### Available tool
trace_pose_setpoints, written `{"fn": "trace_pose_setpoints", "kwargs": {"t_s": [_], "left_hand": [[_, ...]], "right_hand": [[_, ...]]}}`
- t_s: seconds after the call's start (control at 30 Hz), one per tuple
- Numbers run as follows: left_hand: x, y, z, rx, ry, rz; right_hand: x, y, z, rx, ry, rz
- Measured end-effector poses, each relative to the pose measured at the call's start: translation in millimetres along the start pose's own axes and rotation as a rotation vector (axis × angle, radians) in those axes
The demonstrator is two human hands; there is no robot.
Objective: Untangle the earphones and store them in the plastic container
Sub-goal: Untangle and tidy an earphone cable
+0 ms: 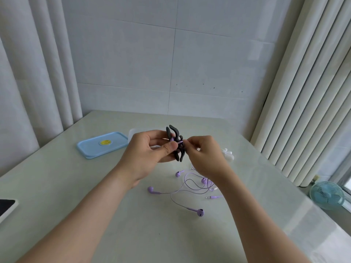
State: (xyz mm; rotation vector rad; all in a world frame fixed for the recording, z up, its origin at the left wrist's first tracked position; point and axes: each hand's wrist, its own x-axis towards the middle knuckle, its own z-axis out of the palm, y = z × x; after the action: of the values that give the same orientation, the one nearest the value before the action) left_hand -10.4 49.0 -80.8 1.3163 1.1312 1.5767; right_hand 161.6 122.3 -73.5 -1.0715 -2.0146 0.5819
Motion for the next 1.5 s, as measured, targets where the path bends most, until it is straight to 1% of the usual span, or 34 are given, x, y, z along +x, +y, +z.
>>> {"fn": "trace_pose_setpoints", "kwargs": {"t_s": [0.1, 0.17, 0.23, 0.3, 0.33, 0.4, 0.53, 0.63, 0.7, 0.8, 0.87, 0.93, 1.0, 1.07, 1.13, 1.23, 1.33, 1.4, 1.43, 1.5], "left_hand": [[-0.7, 1.5, 0.0, 0.102, 0.100, 0.031], [-0.7, 2.0, 0.2, 0.071, 0.211, 0.053], [0.9, 0.9, -1.9, 0.065, 0.309, 0.082], [2.6, -2.4, -4.2, 0.075, 0.343, 0.086], [3.3, -4.6, -5.4, 0.084, 0.334, 0.076], [4.3, -8.2, -8.6, 0.127, 0.267, 0.054], [2.8, -7.5, -12.6, 0.212, 0.060, 0.042], [0.7, -7.3, -8.1, 0.242, -0.070, 0.035], [-0.5, -6.9, -4.3, 0.275, -0.133, 0.027], [-1.3, -4.3, -3.6, 0.265, -0.189, 0.015], [-2.5, -2.4, -3.5, 0.238, -0.225, 0.024], [-3.7, 0.3, -2.2, 0.195, -0.219, 0.048], [-3.8, 3.4, -0.8, 0.117, -0.185, 0.065], [-2.1, 5.6, -1.2, 0.042, -0.124, 0.090], [0.8, 5.4, -2.8, -0.015, -0.024, 0.090], [6.0, 2.0, -5.4, -0.125, 0.138, 0.043], [11.1, -4.7, -9.7, -0.135, 0.275, 0.025], [11.1, -9.6, -14.3, -0.046, 0.279, 0.031], [11.2, -12.0, -16.9, 0.017, 0.251, 0.022], [8.3, -13.1, -19.6, 0.096, 0.140, -0.012]], "right_hand": [[-3.4, -4.5, -1.0, 0.029, -0.113, 0.013], [-6.5, -8.8, -3.4, 0.094, -0.223, 0.055], [-10.9, -15.8, -5.1, 0.216, -0.358, 0.113], [-14.7, -24.0, -7.1, 0.299, -0.454, 0.134], [-15.8, -27.7, -8.3, 0.333, -0.470, 0.134], [-15.4, -31.6, -10.4, 0.442, -0.430, 0.128], [-12.3, -30.5, -14.5, 0.684, -0.226, 0.118], [-9.6, -29.4, -15.1, 0.749, -0.127, 0.094], [-8.1, -26.1, -12.8, 0.675, -0.037, 0.079], [-6.7, -19.6, -10.1, 0.481, 0.125, 0.068], [-4.8, -14.2, -9.6, 0.398, 0.177, 0.076], [-2.6, -9.7, -8.3, 0.344, 0.182, 0.088], [-1.5, -5.3, -5.9, 0.340, 0.141, 0.101], [-1.9, -2.7, -3.4, 0.323, 0.053, 0.116], [-3.9, -3.2, -1.2, 0.296, -0.095, 0.131], [-7.9, -10.7, 1.0, 0.395, -0.365, 0.212], [-16.1, -24.5, -1.1, 0.418, -0.594, 0.229], [-20.7, -34.1, -3.6, 0.402, -0.664, 0.169], [-21.9, -37.8, -5.5, 0.415, -0.660, 0.133], [-22.1, -42.4, -8.8, 0.469, -0.573, 0.073]]}}
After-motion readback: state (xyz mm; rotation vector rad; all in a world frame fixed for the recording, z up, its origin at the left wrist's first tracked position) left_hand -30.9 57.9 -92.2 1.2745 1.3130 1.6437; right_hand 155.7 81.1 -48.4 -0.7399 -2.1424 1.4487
